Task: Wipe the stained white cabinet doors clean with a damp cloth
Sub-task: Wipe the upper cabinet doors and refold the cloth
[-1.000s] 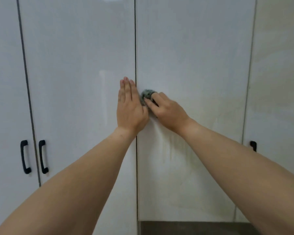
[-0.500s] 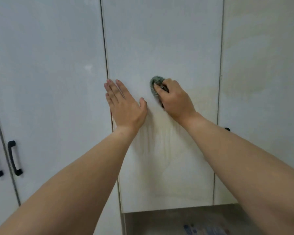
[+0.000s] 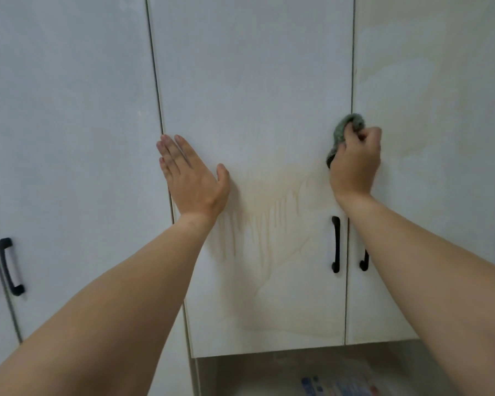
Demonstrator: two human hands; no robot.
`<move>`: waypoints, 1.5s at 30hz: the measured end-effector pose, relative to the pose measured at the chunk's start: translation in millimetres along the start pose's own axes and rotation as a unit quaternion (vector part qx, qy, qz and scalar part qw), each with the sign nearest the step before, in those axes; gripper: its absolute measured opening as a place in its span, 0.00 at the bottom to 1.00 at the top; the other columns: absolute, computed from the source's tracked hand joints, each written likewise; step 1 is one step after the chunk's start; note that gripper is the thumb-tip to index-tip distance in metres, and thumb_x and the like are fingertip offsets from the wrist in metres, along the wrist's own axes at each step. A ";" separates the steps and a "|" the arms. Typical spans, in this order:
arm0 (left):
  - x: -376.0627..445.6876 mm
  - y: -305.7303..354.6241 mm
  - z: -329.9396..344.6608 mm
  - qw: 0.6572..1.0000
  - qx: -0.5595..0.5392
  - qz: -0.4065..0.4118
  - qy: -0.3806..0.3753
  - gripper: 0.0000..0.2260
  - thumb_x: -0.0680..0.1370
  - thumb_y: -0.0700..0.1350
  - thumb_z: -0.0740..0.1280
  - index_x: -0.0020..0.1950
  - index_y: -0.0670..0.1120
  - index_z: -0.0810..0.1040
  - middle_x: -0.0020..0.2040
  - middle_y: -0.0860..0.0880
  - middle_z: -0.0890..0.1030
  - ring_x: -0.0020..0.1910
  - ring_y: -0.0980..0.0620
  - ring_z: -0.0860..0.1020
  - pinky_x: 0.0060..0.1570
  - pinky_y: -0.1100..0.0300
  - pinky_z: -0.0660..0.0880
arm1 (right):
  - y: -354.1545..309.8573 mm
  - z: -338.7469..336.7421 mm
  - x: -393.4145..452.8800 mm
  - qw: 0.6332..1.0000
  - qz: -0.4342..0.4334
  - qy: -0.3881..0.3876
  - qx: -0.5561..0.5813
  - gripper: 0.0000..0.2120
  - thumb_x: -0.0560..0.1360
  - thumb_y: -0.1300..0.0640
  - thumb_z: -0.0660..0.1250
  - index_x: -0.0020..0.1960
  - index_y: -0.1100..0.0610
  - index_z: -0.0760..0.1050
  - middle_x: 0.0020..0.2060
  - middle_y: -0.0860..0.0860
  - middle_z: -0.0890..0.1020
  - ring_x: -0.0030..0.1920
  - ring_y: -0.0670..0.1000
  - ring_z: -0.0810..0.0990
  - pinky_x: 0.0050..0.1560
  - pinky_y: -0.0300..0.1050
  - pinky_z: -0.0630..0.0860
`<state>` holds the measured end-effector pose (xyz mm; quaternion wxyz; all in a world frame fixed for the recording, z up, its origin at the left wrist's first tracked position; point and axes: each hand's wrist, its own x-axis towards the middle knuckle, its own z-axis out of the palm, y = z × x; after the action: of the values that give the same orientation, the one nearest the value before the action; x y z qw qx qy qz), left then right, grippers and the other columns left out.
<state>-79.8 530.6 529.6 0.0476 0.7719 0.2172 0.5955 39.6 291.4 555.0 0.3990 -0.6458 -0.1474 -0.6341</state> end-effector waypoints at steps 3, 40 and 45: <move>-0.7 -7.1 -4.3 1.000 -0.009 0.019 -0.011 0.41 0.75 0.55 0.56 0.79 0.34 0.43 0.80 0.33 0.44 0.80 0.38 0.42 0.79 0.45 0.44 | -35.8 10.4 -40.1 0.997 -0.044 -0.053 0.043 0.09 0.82 0.49 0.58 0.50 0.52 0.73 0.49 0.53 0.77 0.44 0.42 0.75 0.51 0.50 0.74; -36.2 -89.0 -35.5 0.983 -0.089 0.154 -0.034 0.30 0.77 0.42 0.53 0.78 0.31 0.55 0.78 0.34 0.58 0.79 0.38 0.55 0.78 0.48 0.54 | -150.3 49.7 -99.2 0.966 -0.222 -0.119 0.057 0.14 0.80 0.62 0.62 0.63 0.63 0.76 0.50 0.61 0.77 0.47 0.61 0.76 0.44 0.54 0.78; -60.3 -72.1 -18.5 0.985 -0.052 0.146 -0.078 0.33 0.78 0.49 0.54 0.79 0.33 0.50 0.79 0.31 0.51 0.80 0.35 0.47 0.78 0.43 0.51 | -81.4 22.6 -142.6 0.852 -0.468 -0.234 0.018 0.12 0.79 0.67 0.61 0.60 0.66 0.76 0.52 0.63 0.78 0.47 0.62 0.77 0.41 0.54 0.80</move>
<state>-129.1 568.5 456.8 0.0173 0.8361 0.0667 0.5443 -22.9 404.2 450.9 0.0205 -0.6224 -0.5322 -0.5735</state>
